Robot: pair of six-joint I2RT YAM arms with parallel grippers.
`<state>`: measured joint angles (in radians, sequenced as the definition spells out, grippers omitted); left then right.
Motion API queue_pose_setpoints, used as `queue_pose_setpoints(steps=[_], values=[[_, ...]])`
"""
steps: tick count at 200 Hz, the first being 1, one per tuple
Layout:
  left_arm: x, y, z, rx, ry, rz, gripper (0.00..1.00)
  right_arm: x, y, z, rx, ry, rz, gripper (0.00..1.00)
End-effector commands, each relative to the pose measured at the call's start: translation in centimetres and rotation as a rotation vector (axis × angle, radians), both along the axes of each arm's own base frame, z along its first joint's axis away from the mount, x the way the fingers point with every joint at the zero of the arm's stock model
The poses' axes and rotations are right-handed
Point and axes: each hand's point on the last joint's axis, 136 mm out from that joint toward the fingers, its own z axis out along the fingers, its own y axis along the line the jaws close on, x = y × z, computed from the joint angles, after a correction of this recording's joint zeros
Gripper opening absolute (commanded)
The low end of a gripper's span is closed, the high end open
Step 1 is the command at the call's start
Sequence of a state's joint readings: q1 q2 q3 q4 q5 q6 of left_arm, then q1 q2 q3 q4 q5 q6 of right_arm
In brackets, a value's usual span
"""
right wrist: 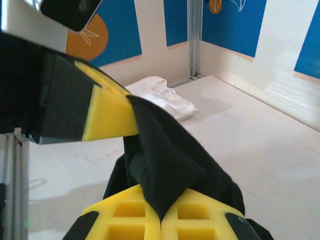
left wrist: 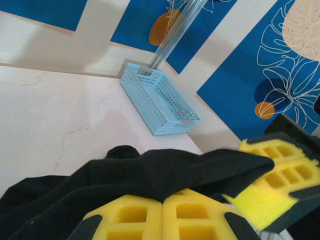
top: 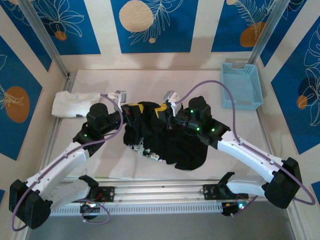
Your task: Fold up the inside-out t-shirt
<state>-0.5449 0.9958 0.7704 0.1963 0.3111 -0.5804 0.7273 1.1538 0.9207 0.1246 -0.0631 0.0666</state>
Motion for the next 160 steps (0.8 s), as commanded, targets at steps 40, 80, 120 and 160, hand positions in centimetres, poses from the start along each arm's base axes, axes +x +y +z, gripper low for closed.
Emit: queue_pose_setpoints(steps=[40, 80, 120, 160], values=[[-0.2, 0.7, -1.2, 0.085, -0.05, 0.009, 0.13, -0.3, -0.6, 1.5, 0.194, 0.188, 0.101, 0.0], [-0.8, 1.7, -2.1, 0.19, -0.069, 0.039, 0.26, 0.3, -0.8, 1.4, 0.212, 0.218, 0.096, 0.0], [-2.1, 3.1, -0.9, 0.275, -0.157, 0.098, 0.3, 0.9, -0.8, 1.0, 0.211, 0.24, 0.085, 0.0], [-3.8, -0.2, -0.3, 0.247, -0.207, -0.053, 0.29, 1.2, -0.4, 1.0, 0.219, 0.253, 0.095, 0.0]])
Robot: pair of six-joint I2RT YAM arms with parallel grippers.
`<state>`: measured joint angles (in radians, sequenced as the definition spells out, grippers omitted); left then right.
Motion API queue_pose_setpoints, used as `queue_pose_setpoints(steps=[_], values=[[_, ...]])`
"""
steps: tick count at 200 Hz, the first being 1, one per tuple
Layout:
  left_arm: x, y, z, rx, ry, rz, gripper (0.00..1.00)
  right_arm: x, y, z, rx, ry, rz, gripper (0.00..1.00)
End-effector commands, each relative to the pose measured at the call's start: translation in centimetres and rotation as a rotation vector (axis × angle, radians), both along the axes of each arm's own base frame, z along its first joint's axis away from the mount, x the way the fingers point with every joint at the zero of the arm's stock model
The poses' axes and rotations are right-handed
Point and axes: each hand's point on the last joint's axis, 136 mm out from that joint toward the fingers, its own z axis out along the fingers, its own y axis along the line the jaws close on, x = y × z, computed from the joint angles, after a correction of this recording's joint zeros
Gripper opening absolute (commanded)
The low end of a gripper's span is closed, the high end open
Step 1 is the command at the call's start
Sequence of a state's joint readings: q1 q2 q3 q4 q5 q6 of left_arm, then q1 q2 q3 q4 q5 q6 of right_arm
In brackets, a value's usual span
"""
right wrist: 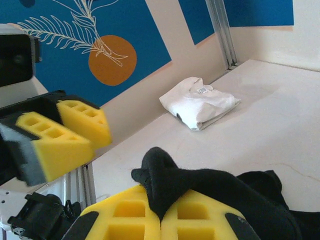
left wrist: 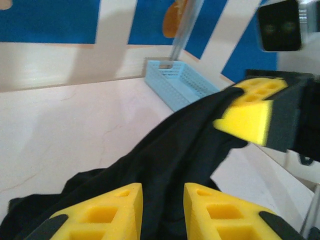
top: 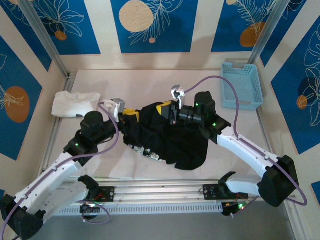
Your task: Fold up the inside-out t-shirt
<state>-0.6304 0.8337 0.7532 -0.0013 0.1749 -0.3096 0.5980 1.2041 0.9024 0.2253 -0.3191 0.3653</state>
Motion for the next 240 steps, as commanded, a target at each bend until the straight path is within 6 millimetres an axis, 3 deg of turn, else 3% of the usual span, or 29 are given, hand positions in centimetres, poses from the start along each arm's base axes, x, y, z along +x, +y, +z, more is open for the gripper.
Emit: queue_pose_setpoints(steps=[1, 52, 74, 88, 106, 114, 149, 177, 240], values=[[-0.3, -1.7, -0.1, 0.037, -0.025, -0.066, 0.29, 0.1, 0.3, 1.2, 0.038, -0.015, 0.015, 0.0], [2.7, -2.9, -2.8, 0.165, 0.022, -0.017, 0.49, -0.1, 0.2, 1.2, 0.038, -0.011, 0.022, 0.0], [4.0, -3.6, -3.9, 0.197, 0.053, -0.008, 0.52, -0.4, 0.2, 1.2, 0.033, -0.03, 0.036, 0.0], [4.3, -4.3, -4.4, 0.202, 0.079, -0.025, 0.41, -0.7, 0.0, 1.0, 0.01, -0.051, 0.04, 0.0], [3.4, -5.5, -3.7, 0.133, 0.106, -0.119, 0.08, -0.4, -0.9, 0.4, -0.046, -0.075, -0.003, 0.0], [2.7, -6.0, -3.0, 0.082, 0.108, -0.17, 0.0, -0.1, -1.5, -0.1, -0.076, -0.082, -0.037, 0.0], [-1.1, -7.1, 1.1, -0.142, 0.117, -0.404, 0.0, 1.6, -4.0, -1.9, -0.201, -0.076, -0.198, 0.07], [-3.0, -7.6, 3.3, -0.252, 0.123, -0.531, 0.0, 2.6, -4.7, -3.1, -0.254, -0.036, -0.259, 0.14], [-1.6, -6.4, 3.1, -0.263, 0.113, -0.461, 0.0, 2.9, -5.3, -3.9, -0.306, -0.002, -0.287, 0.25]])
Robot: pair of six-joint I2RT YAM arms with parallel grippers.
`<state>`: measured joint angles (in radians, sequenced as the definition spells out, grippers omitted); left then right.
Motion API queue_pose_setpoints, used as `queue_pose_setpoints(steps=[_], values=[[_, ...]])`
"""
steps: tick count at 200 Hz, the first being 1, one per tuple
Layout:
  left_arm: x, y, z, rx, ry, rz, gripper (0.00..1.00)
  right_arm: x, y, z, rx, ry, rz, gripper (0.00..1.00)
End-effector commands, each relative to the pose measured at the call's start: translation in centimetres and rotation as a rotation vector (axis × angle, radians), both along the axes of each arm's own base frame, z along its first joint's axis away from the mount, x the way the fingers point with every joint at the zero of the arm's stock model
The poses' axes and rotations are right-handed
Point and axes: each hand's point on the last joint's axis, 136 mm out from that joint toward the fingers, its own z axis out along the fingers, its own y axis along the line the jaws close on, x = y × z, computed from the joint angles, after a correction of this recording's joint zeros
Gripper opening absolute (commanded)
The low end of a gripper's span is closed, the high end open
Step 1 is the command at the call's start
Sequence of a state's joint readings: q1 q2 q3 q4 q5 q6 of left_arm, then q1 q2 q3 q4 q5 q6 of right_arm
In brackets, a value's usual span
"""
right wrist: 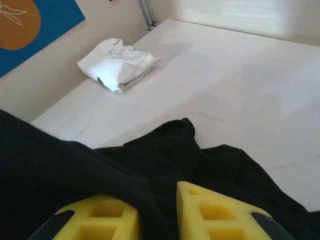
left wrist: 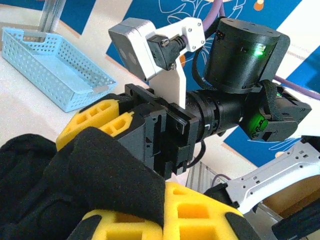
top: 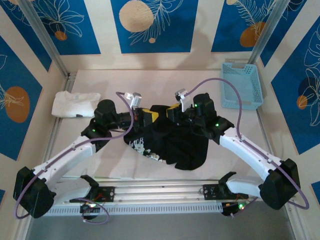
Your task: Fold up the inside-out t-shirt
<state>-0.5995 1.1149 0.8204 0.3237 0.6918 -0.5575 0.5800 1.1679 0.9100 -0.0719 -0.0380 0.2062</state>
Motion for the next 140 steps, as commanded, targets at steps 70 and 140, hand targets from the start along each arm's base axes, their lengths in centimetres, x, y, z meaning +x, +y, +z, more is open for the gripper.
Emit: queue_pose_setpoints(steps=[70, 140], values=[[1.6, 2.5, 0.6, -0.006, -0.04, 0.126, 0.0, -4.3, -0.2, 3.8, 0.078, -0.07, 0.189, 0.36], [1.7, 2.5, 0.7, -0.009, -0.041, 0.132, 0.0, -6.2, 3.6, 5.2, 0.302, 0.069, 0.452, 0.43]])
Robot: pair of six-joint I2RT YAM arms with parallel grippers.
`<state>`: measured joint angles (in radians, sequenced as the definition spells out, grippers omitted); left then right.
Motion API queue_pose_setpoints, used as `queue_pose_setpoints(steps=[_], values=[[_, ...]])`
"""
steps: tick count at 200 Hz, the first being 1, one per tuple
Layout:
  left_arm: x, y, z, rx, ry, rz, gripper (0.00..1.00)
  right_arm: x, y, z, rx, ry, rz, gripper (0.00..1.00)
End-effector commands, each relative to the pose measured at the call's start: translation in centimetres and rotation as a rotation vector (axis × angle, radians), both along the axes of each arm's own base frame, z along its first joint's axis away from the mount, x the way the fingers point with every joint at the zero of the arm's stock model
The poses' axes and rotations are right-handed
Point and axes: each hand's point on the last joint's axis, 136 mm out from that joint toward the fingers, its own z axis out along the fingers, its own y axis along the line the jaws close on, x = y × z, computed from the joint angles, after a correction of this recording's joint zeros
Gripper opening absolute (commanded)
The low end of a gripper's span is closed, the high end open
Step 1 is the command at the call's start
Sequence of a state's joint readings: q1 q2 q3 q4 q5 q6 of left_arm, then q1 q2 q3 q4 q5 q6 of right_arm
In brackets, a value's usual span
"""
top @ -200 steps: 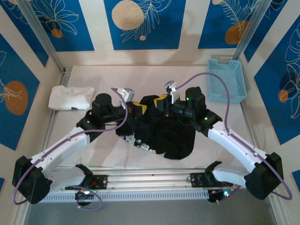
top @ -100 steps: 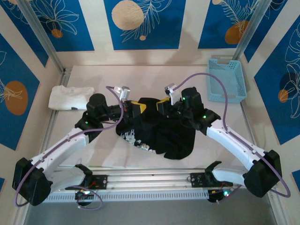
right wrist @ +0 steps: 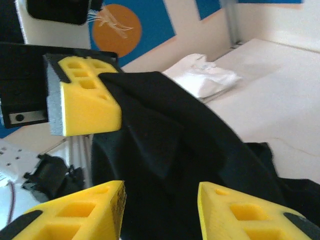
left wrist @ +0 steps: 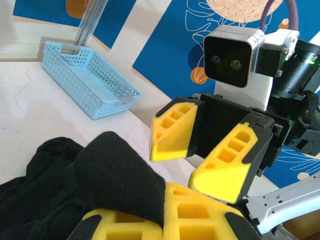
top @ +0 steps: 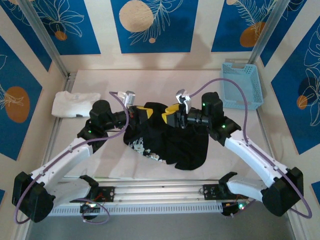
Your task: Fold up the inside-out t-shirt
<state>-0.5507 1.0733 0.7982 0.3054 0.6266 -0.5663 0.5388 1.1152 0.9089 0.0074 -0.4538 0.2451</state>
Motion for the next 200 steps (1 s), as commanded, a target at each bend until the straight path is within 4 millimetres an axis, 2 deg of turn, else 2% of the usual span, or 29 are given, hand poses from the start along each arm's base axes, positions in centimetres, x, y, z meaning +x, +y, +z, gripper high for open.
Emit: queue_pose_setpoints(steps=[1, 74, 138, 156, 200], values=[[0.0, 0.5, 0.8, -0.007, -0.046, 0.017, 0.0, -1.0, 1.3, 0.6, 0.085, 0.074, 0.123, 0.43], [-0.2, 0.6, 1.0, -0.016, -0.053, 0.016, 0.0, 0.6, 2.4, 0.0, 0.091, 0.134, 0.131, 0.43], [-0.2, 0.6, 0.9, -0.019, -0.052, 0.016, 0.0, 0.4, 2.8, 0.9, 0.131, 0.123, 0.161, 0.38], [-0.2, 0.7, 0.9, -0.02, -0.053, 0.018, 0.0, 0.2, 2.9, 1.3, 0.142, 0.12, 0.175, 0.33], [-0.3, 0.8, 0.8, -0.017, -0.057, 0.024, 0.0, 0.3, 2.7, 1.5, 0.14, 0.115, 0.162, 0.12]])
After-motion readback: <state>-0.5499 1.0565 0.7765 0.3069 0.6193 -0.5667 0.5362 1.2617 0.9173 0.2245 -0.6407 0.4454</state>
